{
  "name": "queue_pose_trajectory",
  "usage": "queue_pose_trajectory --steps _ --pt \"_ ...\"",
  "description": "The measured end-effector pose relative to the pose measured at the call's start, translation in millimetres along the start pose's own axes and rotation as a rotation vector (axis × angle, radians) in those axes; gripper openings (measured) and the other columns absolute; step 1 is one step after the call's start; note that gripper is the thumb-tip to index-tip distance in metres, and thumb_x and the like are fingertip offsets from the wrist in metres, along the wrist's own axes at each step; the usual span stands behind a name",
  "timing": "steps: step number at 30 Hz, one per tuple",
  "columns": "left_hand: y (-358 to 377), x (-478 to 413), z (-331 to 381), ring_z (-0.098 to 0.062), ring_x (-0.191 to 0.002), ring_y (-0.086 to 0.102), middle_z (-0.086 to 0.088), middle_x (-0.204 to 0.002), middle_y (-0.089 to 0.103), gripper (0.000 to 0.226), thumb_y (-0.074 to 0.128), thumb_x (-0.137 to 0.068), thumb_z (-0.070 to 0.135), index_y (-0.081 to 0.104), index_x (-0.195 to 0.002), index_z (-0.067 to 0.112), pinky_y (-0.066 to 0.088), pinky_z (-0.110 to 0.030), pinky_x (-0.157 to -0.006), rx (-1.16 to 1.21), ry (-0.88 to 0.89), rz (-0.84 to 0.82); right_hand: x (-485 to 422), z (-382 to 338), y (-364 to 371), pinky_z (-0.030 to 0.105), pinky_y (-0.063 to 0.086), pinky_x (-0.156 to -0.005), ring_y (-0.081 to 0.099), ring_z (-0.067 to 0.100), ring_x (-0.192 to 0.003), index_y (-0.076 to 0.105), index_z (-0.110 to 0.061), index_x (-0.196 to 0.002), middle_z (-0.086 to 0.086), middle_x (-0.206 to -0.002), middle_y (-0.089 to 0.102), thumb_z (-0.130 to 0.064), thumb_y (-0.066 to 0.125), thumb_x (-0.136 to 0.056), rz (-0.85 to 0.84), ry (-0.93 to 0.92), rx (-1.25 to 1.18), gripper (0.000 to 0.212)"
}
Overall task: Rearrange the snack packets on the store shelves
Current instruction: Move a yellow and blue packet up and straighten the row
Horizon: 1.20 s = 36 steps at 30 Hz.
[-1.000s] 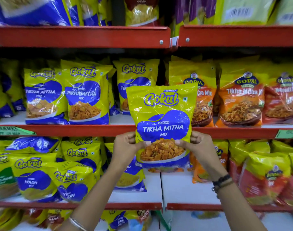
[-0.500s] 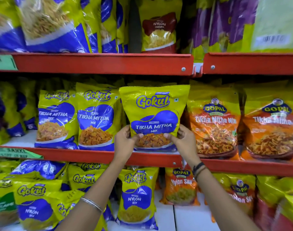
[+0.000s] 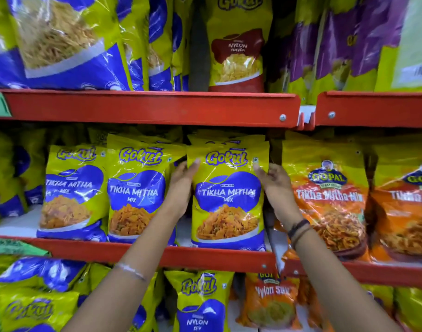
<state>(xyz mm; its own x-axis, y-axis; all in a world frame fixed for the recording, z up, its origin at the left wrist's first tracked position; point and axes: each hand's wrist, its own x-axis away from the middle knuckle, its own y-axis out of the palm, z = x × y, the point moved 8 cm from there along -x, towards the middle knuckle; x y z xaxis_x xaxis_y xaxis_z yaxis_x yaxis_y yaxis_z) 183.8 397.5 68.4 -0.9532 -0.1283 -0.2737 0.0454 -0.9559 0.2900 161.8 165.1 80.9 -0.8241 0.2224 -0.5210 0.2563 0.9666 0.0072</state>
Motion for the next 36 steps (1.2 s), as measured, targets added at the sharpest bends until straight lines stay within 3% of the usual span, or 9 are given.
queue_pose_trajectory --steps 3,6,9,12,16,20,23,26,36 --pt "1 -20 13 -0.019 -0.072 0.054 0.002 -0.069 0.064 0.018 0.065 -0.085 0.016 0.056 -0.07 0.017 0.045 -0.032 -0.074 0.064 0.018 0.192 -37 -7 3 0.03 0.042 -0.072 0.056 0.014 -0.075 0.062 -0.014 -0.083 0.007 -0.085 0.064 -0.021 0.064 -0.088 0.111 0.012 -0.025 0.009" --pt "0 -28 15 -0.015 -0.062 0.041 0.003 -0.059 0.055 0.029 0.068 -0.079 0.003 0.052 -0.06 0.017 0.039 -0.032 -0.065 0.143 0.026 0.294 -53 -5 -4 0.031 0.03 -0.063 0.037 0.017 -0.065 0.053 0.006 -0.069 0.009 -0.067 0.044 -0.017 0.067 -0.084 0.257 0.013 0.019 0.031" --pt "-1 -29 19 -0.011 -0.061 0.04 0.005 -0.06 0.051 0.032 0.066 -0.078 -0.003 0.052 -0.058 0.016 0.038 -0.031 -0.065 0.132 0.096 0.342 -52 -10 -5 0.025 0.024 -0.047 0.029 0.007 -0.046 0.04 -0.011 -0.055 0.002 -0.052 0.033 -0.016 0.067 -0.085 0.301 -0.023 0.113 0.04" --pt "1 -32 21 -0.006 -0.062 0.045 0.013 -0.058 0.057 0.034 0.059 -0.082 -0.008 0.055 -0.061 0.018 0.042 -0.027 -0.068 0.128 0.162 0.339 -44 -14 -5 0.029 0.021 -0.051 0.039 0.021 -0.056 0.048 -0.01 -0.063 0.013 -0.057 0.045 -0.018 0.064 -0.088 0.372 -0.044 0.167 0.031" --pt "3 -25 21 -0.021 -0.093 0.055 -0.005 -0.093 0.066 0.016 0.046 -0.095 0.011 0.062 -0.092 0.014 0.042 -0.03 -0.087 -0.136 0.219 0.229 -24 -13 -4 0.022 0.031 -0.068 0.061 0.037 -0.1 0.057 0.004 -0.113 0.027 -0.109 0.066 -0.018 0.049 -0.096 0.333 -0.059 0.258 0.029" --pt "11 32 1 -0.015 -0.146 0.018 -0.005 -0.158 0.021 0.06 0.039 -0.095 0.034 0.018 -0.148 0.015 0.014 -0.026 -0.12 -0.565 0.405 0.179 45 -11 17 0.021 0.019 -0.114 0.028 0.023 -0.142 0.029 -0.009 -0.144 0.012 -0.152 0.034 -0.028 0.045 -0.097 0.139 -0.304 0.431 0.054" --pt "42 81 -17 -0.007 -0.148 -0.005 0.007 -0.16 0.0 0.06 0.032 -0.097 0.034 0.003 -0.149 0.024 -0.006 -0.024 -0.12 -0.952 0.7 0.034 81 8 36 0.028 0.006 -0.122 0.003 0.014 -0.15 0.011 -0.016 -0.15 0.003 -0.16 0.011 -0.036 0.032 -0.099 0.001 -0.483 0.652 0.059" --pt "39 76 -42 -0.007 -0.148 -0.01 0.014 -0.158 -0.009 0.059 0.021 -0.096 0.042 -0.002 -0.148 0.029 -0.009 -0.03 -0.119 -1.231 0.708 0.005 84 27 45 0.036 0.009 -0.121 -0.004 0.014 -0.15 0.002 -0.017 -0.151 0.003 -0.162 0.001 -0.04 0.02 -0.099 -0.071 -0.477 0.805 0.06" --pt "62 99 -42 -0.008 -0.147 -0.013 0.008 -0.16 -0.008 0.063 0.026 -0.093 0.034 -0.005 -0.148 0.029 -0.013 -0.028 -0.118 -1.217 0.66 0.05 95 7 -11 0.026 -0.001 -0.122 -0.001 0.013 -0.15 0.006 -0.016 -0.151 0.003 -0.162 0.003 -0.038 0.022 -0.099 -0.061 -0.447 0.711 0.059"
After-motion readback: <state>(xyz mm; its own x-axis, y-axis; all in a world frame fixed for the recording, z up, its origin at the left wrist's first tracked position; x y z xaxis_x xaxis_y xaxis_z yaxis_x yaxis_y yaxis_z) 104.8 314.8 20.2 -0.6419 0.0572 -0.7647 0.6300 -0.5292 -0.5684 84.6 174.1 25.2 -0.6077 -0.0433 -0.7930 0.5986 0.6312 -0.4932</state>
